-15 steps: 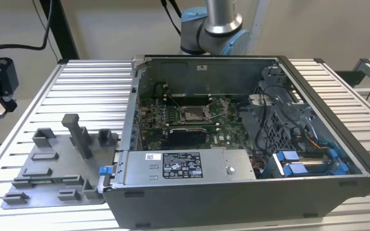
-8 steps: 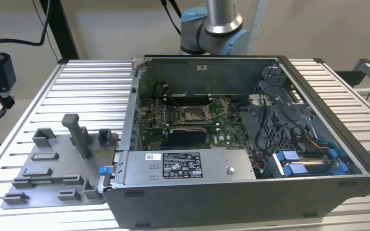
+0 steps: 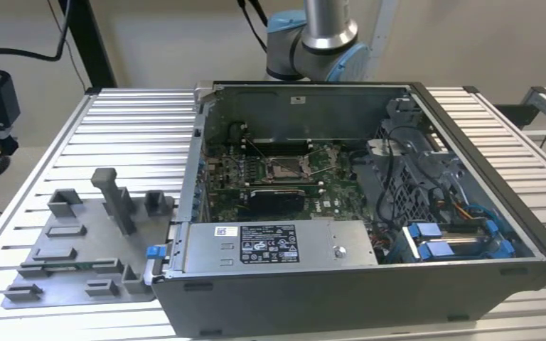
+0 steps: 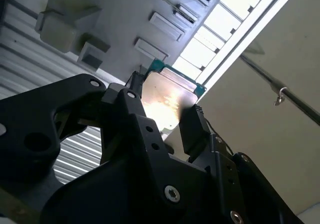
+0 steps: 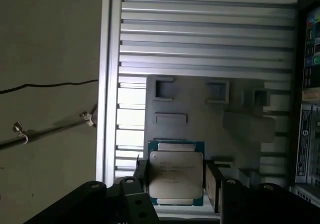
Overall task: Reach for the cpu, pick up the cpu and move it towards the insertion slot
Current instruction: 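Pick up the cpu and move it towards the insertion slot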
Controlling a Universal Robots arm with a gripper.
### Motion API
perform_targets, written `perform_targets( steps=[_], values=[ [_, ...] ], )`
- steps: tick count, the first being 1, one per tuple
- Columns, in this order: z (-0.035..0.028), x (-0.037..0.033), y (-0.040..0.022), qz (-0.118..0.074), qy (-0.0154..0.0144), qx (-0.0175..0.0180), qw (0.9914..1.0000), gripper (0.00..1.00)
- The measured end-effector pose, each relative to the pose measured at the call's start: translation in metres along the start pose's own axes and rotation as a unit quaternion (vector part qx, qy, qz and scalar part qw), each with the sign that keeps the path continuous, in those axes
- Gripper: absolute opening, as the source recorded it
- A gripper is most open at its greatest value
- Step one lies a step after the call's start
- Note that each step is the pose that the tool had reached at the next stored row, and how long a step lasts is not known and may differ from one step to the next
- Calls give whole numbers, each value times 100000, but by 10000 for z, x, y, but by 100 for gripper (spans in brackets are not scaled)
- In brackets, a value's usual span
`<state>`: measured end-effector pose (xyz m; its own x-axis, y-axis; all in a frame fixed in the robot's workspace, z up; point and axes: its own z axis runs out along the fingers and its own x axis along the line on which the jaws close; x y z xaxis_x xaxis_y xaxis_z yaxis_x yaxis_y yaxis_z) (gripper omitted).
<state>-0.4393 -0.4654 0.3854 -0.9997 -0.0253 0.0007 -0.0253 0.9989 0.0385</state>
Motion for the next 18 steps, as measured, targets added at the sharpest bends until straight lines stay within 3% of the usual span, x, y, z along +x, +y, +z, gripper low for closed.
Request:
perform_targets(
  steps=[5, 10, 18],
  values=[
    [-59, 0, 2, 1, -7, -5, 100000, 0],
    [-64, -10, 2, -6, 13, 30, 100000, 0],
    [-63, -227, -3, 10, 195, 18, 100000, 0]
  ],
)
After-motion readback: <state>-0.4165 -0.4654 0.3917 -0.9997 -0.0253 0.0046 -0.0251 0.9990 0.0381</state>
